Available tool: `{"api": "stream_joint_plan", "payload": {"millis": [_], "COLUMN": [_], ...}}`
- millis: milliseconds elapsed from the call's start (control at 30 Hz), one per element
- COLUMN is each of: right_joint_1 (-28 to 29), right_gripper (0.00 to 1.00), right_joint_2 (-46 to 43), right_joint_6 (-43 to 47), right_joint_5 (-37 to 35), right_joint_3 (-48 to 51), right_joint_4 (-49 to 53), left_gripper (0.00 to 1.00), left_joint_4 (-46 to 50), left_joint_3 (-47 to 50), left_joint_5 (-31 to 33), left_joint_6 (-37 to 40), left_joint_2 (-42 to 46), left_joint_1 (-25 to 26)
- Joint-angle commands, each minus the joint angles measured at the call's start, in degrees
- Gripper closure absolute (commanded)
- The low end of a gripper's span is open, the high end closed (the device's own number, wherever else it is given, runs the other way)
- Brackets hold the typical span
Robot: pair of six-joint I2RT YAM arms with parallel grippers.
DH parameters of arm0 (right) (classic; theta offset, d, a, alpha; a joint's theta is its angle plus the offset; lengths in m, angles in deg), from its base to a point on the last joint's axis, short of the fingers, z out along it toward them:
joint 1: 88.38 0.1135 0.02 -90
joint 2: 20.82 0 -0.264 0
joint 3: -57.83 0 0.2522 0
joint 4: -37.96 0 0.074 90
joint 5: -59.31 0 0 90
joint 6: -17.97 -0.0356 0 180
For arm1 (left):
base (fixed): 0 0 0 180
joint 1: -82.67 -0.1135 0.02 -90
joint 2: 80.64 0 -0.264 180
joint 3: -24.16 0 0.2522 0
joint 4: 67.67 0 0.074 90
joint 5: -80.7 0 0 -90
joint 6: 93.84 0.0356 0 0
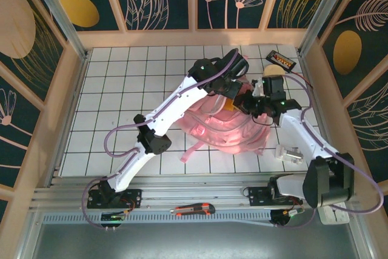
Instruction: Pack the student bag
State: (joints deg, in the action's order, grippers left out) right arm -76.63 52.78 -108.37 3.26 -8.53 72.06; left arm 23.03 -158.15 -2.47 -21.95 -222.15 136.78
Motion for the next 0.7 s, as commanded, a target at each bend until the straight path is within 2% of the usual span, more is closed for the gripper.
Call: {"api": "stream_joint_plan", "payload": {"millis": [0, 33, 67, 100, 133, 167, 400, 567, 667], "right_joint_1": [-1.0, -1.1, -1.2, -1.3, -1.4, -1.8, -6.0, -7.4, -7.4], "right_gripper": [0.66, 0.53, 0.47, 0.44, 0.40, 0.38, 0.38, 0.38, 0.41], "right_joint_2": [2.8, 2.9, 2.4, 1.7, 0.4, -1.1, -14.4, -21.2, -23.3], "right_joint_6": [4.9, 5.4, 5.9, 6.2, 6.5, 6.7, 5.7, 5.5, 3.6], "right_joint_5": [-3.5, -4.6, -5.3, -6.0, -7.2, -8.0, -13.4, -12.2, -8.1], "right_joint_3": [-5.5, -6.8, -7.6, -8.0, -8.4, -8.5, -6.4, -3.2, -1.3], "right_joint_4": [-1.6, -0.5, 0.4, 1.3, 2.7, 4.2, 18.8, 23.5, 23.4], "left_gripper": [1.00, 1.00, 1.00, 0.94, 0.77, 0.67, 0.49, 0.41, 0.38], "left_joint_4": [-1.8, -1.4, -1.2, -1.1, -1.0, -1.1, 2.2, 2.3, 2.4], "left_joint_3": [-3.8, -3.8, -3.9, -3.8, -3.9, -3.9, -3.9, -0.5, 4.6], "left_joint_5": [0.1, 0.4, 0.5, 0.7, 1.0, 1.2, 5.7, 7.9, 7.3], "left_joint_6": [-1.5, -1.8, -2.2, -2.5, -2.9, -3.1, -6.6, -11.4, -14.0], "left_joint_2": [0.4, 0.0, -0.5, -0.7, -0.9, -0.9, -0.4, 1.0, 2.6], "left_joint_1": [0.1, 0.0, 0.1, 0.1, 0.1, 0.1, -0.4, -0.9, -1.9]}}
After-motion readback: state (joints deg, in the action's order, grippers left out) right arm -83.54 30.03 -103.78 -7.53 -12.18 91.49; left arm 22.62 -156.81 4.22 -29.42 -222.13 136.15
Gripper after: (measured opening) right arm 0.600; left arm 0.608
